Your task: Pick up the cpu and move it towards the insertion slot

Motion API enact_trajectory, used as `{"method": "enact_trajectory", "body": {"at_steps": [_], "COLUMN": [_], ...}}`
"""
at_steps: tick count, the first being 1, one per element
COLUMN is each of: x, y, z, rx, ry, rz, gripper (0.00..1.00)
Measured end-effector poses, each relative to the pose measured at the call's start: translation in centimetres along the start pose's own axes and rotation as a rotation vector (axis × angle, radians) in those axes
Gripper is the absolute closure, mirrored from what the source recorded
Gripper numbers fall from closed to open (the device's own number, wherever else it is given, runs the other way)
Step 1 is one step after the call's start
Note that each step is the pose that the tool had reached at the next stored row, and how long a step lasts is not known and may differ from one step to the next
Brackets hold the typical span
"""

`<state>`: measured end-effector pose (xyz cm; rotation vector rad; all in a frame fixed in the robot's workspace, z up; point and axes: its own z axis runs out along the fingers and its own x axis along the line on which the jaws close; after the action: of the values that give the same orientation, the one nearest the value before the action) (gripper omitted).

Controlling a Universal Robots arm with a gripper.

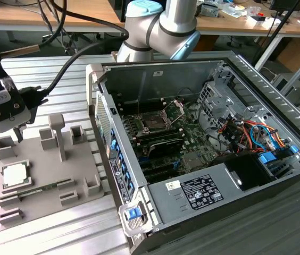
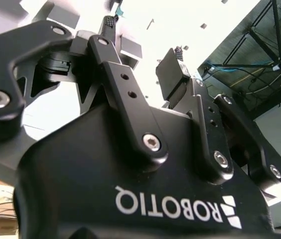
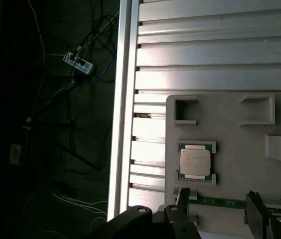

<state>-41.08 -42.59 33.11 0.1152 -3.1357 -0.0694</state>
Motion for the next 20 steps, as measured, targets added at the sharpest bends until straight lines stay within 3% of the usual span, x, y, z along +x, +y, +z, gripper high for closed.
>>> {"method": "enact_trajectory", "body": {"at_steps": [20], "x": [0.05], "y": [-0.74], "z": [2.25], "rx": [0.0], "ry": [0.0], "rz": [0.0], "gripper": [0.46]}}
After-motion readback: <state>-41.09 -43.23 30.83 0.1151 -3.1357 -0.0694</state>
